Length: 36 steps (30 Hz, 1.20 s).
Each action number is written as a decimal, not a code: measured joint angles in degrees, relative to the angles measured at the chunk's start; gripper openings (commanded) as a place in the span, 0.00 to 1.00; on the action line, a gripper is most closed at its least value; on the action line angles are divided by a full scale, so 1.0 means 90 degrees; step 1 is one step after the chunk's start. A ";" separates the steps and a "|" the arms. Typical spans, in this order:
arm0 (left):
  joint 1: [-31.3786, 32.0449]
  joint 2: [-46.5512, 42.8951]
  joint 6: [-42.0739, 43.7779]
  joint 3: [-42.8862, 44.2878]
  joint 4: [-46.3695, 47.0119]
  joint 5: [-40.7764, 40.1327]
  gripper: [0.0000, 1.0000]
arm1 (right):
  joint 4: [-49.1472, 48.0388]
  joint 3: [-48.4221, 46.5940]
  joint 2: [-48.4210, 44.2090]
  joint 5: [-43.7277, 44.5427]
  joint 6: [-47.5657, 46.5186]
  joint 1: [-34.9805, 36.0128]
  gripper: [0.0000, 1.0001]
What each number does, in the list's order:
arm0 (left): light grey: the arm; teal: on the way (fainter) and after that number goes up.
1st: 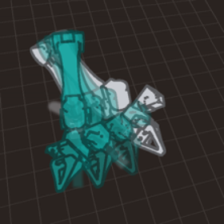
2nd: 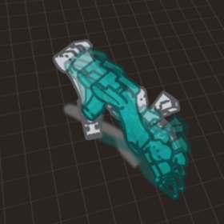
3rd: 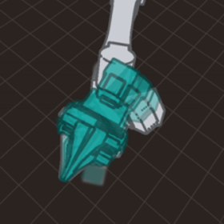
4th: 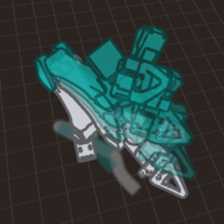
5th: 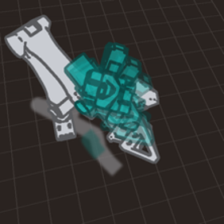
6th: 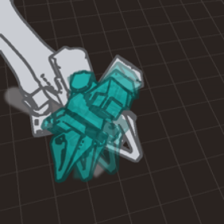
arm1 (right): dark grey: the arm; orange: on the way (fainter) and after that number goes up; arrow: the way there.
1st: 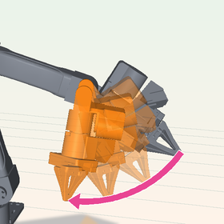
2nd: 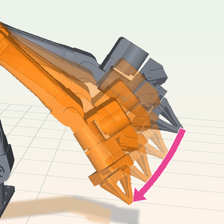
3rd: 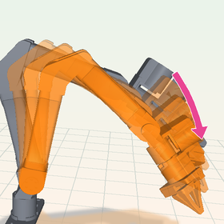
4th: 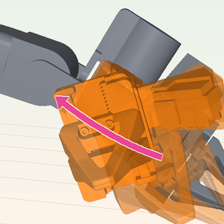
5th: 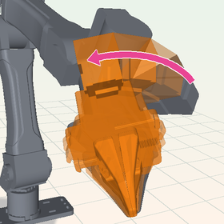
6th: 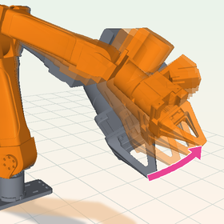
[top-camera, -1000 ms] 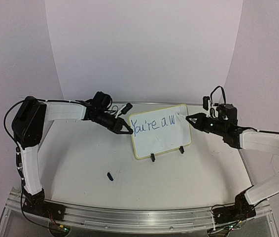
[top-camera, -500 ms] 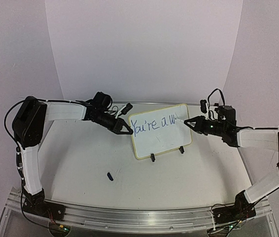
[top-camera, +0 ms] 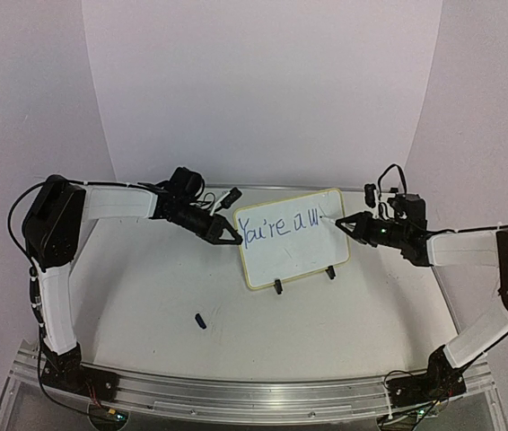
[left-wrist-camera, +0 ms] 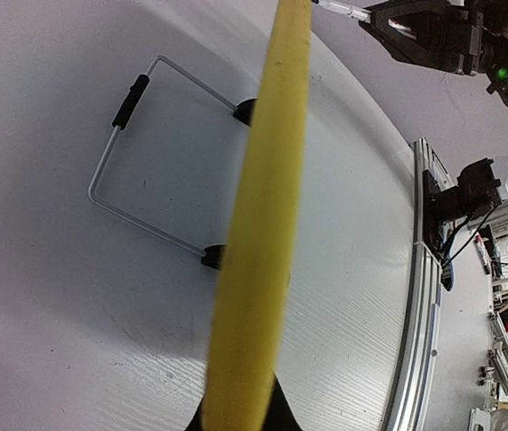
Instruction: Write a sentence on the whiteboard
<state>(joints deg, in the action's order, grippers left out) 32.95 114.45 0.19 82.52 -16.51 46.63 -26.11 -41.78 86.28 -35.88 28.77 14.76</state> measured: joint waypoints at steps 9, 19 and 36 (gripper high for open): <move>0.0000 0.0002 0.0000 0.0000 0.0000 0.0002 0.00 | -0.0114 -0.0146 0.0219 0.0080 0.0032 -0.0012 0.00; 0.0000 0.0010 -0.0002 0.0000 0.0002 0.0019 0.00 | -0.0189 -0.0262 0.0323 0.0044 0.0032 -0.0012 0.00; 0.0000 0.0034 -0.0007 0.0039 -0.0002 0.0024 0.00 | -0.0185 0.0005 0.0330 -0.0121 -0.0002 -0.0012 0.00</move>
<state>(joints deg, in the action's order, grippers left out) 32.95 114.76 0.12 82.87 -16.53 46.85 -27.77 -41.74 89.25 -36.97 28.75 14.66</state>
